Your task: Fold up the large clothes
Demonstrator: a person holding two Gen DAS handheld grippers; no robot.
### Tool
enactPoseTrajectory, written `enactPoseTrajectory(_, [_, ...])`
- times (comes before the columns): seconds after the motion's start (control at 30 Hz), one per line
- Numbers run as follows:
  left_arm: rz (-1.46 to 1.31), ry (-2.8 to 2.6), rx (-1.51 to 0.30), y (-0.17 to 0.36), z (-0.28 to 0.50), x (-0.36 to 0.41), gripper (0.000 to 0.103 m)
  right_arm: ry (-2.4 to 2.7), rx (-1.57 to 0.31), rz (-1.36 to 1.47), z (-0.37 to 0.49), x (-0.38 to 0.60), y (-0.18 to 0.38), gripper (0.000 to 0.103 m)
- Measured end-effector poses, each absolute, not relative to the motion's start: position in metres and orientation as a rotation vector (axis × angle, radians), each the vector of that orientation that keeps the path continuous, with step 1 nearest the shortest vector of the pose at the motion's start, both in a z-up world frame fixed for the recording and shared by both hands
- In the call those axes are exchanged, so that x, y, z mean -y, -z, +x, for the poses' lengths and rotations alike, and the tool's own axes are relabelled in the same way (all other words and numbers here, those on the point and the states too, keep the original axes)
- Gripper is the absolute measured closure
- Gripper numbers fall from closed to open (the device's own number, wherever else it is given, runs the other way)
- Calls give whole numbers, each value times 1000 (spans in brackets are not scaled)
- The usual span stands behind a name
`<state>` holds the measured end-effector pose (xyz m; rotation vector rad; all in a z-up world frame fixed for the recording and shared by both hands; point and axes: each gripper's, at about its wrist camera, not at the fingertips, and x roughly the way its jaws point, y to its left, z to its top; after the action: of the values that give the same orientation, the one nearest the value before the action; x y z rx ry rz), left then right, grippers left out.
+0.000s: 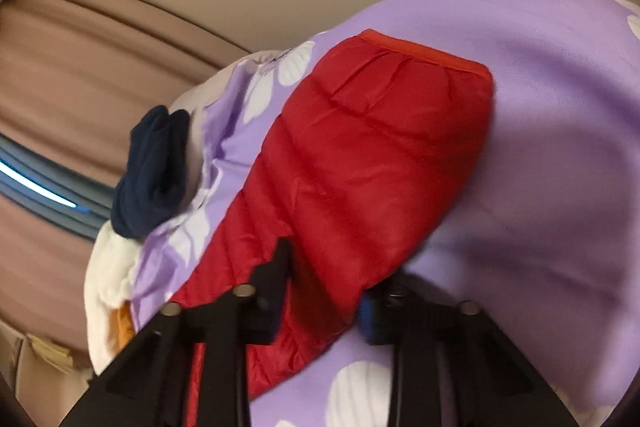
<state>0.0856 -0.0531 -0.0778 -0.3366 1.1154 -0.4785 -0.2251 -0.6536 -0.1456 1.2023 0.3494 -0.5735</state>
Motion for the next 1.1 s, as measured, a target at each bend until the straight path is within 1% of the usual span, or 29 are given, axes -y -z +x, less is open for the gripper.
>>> enactPoseTrajectory(0.1, [-346, 463, -1110, 78, 87, 49, 0, 600, -388, 1103, -227, 644, 127, 92])
enactPoseTrajectory(0.27, [-385, 441, -1092, 77, 90, 39, 0, 536, -369, 797, -215, 604, 50, 92])
enactPoseTrajectory(0.43, [-419, 424, -1052, 72, 89, 25, 0, 416, -354, 582, -180, 545, -21, 92])
enactPoseTrajectory(0.57, [-423, 411, -1059, 70, 88, 10, 0, 331, -376, 398, -147, 486, -57, 92])
enactPoseTrajectory(0.7, [-404, 361, -1060, 72, 84, -10, 0, 251, -414, 221, -104, 424, -69, 92])
enactPoseTrajectory(0.83, [-420, 336, -1042, 73, 83, -32, 0, 152, -460, 60, -65, 360, -63, 92])
enactPoseTrajectory(1.1, [-479, 271, -1014, 76, 93, -73, 0, 13, -587, -178, -5, 261, -9, 92])
